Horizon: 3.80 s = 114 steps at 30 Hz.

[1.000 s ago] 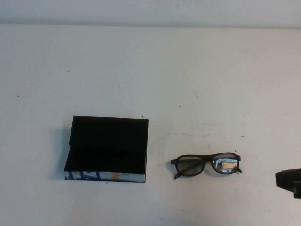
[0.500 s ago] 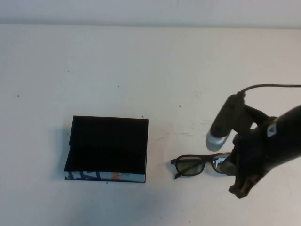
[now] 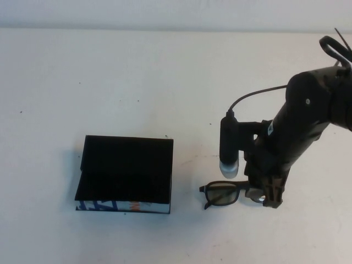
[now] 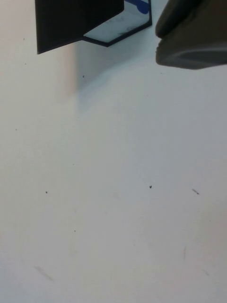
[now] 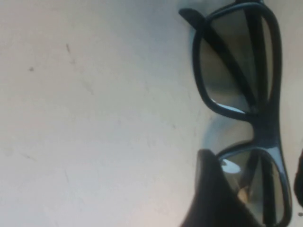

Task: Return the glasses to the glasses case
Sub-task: Pick up the glasses from the table, then place the glasses in the glasses case

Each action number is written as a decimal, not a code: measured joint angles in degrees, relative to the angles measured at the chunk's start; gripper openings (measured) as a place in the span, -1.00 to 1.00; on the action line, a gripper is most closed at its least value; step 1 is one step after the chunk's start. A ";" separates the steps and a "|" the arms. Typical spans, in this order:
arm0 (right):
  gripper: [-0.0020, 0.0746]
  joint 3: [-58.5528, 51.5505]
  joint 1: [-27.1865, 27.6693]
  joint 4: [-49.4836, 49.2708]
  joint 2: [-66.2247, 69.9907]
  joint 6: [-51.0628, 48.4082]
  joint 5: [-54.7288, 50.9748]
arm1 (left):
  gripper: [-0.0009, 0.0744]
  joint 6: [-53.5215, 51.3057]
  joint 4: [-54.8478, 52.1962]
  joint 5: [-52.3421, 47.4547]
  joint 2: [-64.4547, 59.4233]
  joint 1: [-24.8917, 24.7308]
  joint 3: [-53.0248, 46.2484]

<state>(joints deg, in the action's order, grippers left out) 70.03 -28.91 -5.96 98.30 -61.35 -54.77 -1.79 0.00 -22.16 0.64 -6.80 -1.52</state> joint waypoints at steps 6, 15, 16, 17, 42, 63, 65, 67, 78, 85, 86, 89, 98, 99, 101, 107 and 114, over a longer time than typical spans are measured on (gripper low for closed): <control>0.00 4.19 0.50 2.63 3.89 -1.54 -2.49 | -0.99 0.00 0.00 0.00 0.00 0.00 0.00; 0.01 7.26 0.26 2.63 6.35 -4.85 -3.47 | -0.99 0.00 0.00 0.00 0.00 0.00 0.00; 0.01 7.41 0.15 2.52 6.50 -5.05 -3.51 | -0.99 0.00 0.00 0.00 0.00 0.00 0.00; 0.01 7.64 0.07 2.52 6.74 -5.29 -3.51 | -0.99 0.00 0.00 0.00 0.00 0.00 0.00; -0.03 7.85 -0.36 2.05 11.65 -6.96 -4.60 | -0.99 0.00 0.00 0.00 0.00 0.00 0.00; -0.48 7.85 -0.88 2.80 11.65 -5.65 -6.96 | -0.99 0.00 0.00 0.00 0.00 0.00 0.00; -0.48 7.85 -0.88 3.01 11.65 -4.93 -7.26 | -0.99 0.00 0.00 0.00 0.00 0.00 0.00; -0.53 7.85 -0.88 3.39 11.65 -4.42 -7.51 | -0.99 0.00 0.00 0.00 0.00 0.00 0.00; -0.83 9.81 -2.32 3.37 11.31 1.36 -10.28 | -0.99 0.00 0.00 0.00 0.00 0.00 0.00; -0.83 25.18 -10.19 3.27 10.37 10.12 -14.48 | -0.99 0.00 0.00 0.00 0.00 0.00 0.00; -0.83 27.68 -11.55 3.12 10.65 11.38 -14.58 | -0.99 0.00 0.00 0.00 0.00 0.00 0.00; -0.83 34.18 -14.86 2.73 12.77 13.82 -15.05 | -0.99 0.00 0.00 0.00 0.00 0.00 0.00; -0.83 46.23 -20.93 2.69 25.43 16.77 -15.48 | -0.99 0.00 0.00 0.00 0.00 0.00 0.00; -0.83 47.24 -21.35 2.69 26.52 16.77 -15.48 | -0.99 0.00 0.00 0.00 0.00 0.00 0.00; -0.83 48.63 -21.86 2.69 28.13 16.97 -15.48 | -0.99 0.00 0.00 0.00 0.00 0.00 0.00; -0.83 49.40 -21.97 3.94 31.01 17.59 -15.48 | -0.99 0.00 0.00 0.00 0.00 0.00 0.00; -0.83 49.64 -21.97 3.95 32.17 17.67 -15.37 | -0.99 0.00 0.00 0.00 0.00 0.00 0.00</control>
<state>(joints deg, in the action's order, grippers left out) 119.67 -50.88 -2.00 130.48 -43.67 -70.14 -1.79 0.00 -22.16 0.64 -6.80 -1.52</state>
